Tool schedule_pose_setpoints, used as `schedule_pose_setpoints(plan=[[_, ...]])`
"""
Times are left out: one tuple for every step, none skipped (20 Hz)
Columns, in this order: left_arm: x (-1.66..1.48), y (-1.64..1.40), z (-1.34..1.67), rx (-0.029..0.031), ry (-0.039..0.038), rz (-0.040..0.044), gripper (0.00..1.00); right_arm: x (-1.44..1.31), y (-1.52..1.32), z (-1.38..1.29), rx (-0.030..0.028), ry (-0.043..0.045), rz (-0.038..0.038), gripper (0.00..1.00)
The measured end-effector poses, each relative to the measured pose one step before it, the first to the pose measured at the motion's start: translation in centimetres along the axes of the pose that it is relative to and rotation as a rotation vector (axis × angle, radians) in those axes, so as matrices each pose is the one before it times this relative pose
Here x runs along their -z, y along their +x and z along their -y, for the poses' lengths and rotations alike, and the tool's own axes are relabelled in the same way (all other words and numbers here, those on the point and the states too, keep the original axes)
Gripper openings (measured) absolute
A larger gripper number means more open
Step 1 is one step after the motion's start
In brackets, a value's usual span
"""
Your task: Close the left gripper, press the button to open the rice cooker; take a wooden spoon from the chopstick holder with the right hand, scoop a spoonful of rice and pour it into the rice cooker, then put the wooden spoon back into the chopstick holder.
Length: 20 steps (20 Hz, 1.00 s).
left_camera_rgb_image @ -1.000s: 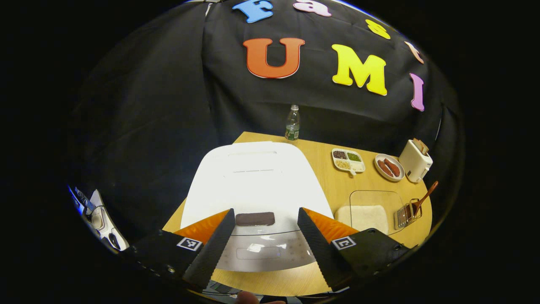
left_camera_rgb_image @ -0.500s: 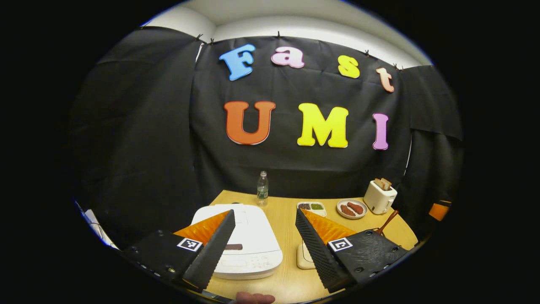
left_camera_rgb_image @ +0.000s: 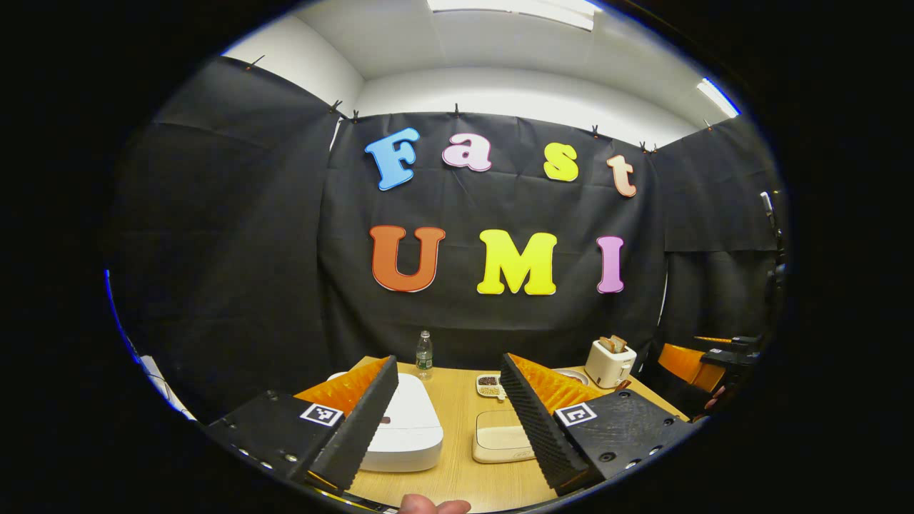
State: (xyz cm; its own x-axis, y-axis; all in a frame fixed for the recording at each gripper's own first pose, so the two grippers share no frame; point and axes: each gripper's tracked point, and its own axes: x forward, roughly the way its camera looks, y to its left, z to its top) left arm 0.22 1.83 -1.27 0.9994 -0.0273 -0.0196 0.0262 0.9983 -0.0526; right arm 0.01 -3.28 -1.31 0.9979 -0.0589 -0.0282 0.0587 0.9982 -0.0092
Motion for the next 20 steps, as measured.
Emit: schedule_pose_setpoints(plan=[[0.016, -0.507, 0.184, 0.00226, 0.00697, 0.00488, 0.93, -0.239, -0.425, -0.186, 0.00678, -0.0169, 0.01286, 1.0], [0.172, -0.341, 0.011, -0.0009, 0.0092, 0.00275, 0.93, -0.114, -0.44, -0.108, 0.00954, -0.01976, 0.01064, 0.99], [-0.001, -0.288, -0.13, -0.00757, 0.00527, 0.00225, 0.93, -0.264, -0.409, -0.184, 0.00338, -0.01949, 0.01103, 0.99], [0.088, -0.184, -0.225, -0.01139, 0.00134, -0.00423, 0.93, -0.289, -0.494, -0.329, -0.00196, -0.0169, 0.00877, 0.99], [0.226, -0.379, 0.025, -0.00536, -0.00608, -0.00714, 0.93, -0.224, -0.319, -0.377, -0.00578, -0.01157, 0.00584, 0.99], [0.077, -0.454, 0.186, -0.00073, -0.00562, -0.00372, 0.93, -0.161, -0.352, -0.292, -0.0052, -0.0109, 0.00778, 0.99], [-0.121, -0.282, 0.075, -0.0001, -0.00115, 0.0036, 0.93, -0.133, -0.357, -0.205, -0.00394, -0.00669, 0.00662, 0.99], [-0.133, -0.091, 0.164, 0.00117, 0.00079, 0.00733, 0.93, -0.204, -0.314, -0.154, -0.00272, -0.00161, 0.00793, 1.0], [-0.139, -0.223, 0.106, 0.00194, 0.00157, 0.00325, 0.93, -0.088, -0.223, -0.215, -0.00267, -0.00069, 0.00224, 1.0], [0.114, -0.038, 0.192, 0.00369, 0.00118, -0.00053, 0.93, 0.073, -0.123, -0.125, -0.00418, 0.00255, 0.0005, 1.0], [0.008, -0.197, 0.252, 0.00533, 0.00118, -0.00123, 0.93, 0.009, -0.106, -0.075, -0.00162, -0.00032, -0.00142, 0.99], [-0.197, -0.205, 0.096, 0.00536, 0.00454, 0.00338, 0.93, -0.019, -0.135, 0.202, 0.00601, -0.0011, -0.00058, 1.0], [-0.165, -0.096, 0.124, 0.00398, 0.00508, 0.00477, 0.93, -0.108, -0.097, 0.06, 0.00167, 0.001, 0.00363, 1.0], [-0.089, 0.098, 0.309, 0.00586, 0.00358, 0.00547, 0.93, -0.034, 0.002, -0.056, 0.00112, 0.00179, 0.00178, 1.0], [-0.123, -0.036, 0.217, 0.00276, 0.00207, 0.00288, 0.93, 0.0, -0.053, -0.018, 0.00079, -0.00008, -0.00032, 1.0], [0.006, -0.025, 0.002, -0.00141, 0.00121, -0.00039, 0.93, 0.032, -0.056, -0.013, -0.00048, -0.00131, 0.00013, 1.0], [0.034, 0.091, 0.056, -0.00266, -0.0012, -0.00048, 0.93, -0.045, -0.072, 0.028, 0.00152, -0.00023, -0.00042, 1.0], [-0.115, -0.026, -0.024, -0.00259, -0.00157, -0.00016, 0.93, 0.001, 0.056, 0.075, 0.00137, 0.00414, 0.00054, 1.0], [-0.113, 0.111, -0.009, -0.00237, -0.00172, 0.00134, 0.93, -0.02, -0.05, 0.008, -0.00099, 0.00371, -0.00067, 1.0], [-0.16, -0.025, -0.068, -0.004, -0.00044, 0.0011, 0.93, 0.043, 0.102, 0.067, 0.00019, 0.00224, -0.00005, 1.0]])
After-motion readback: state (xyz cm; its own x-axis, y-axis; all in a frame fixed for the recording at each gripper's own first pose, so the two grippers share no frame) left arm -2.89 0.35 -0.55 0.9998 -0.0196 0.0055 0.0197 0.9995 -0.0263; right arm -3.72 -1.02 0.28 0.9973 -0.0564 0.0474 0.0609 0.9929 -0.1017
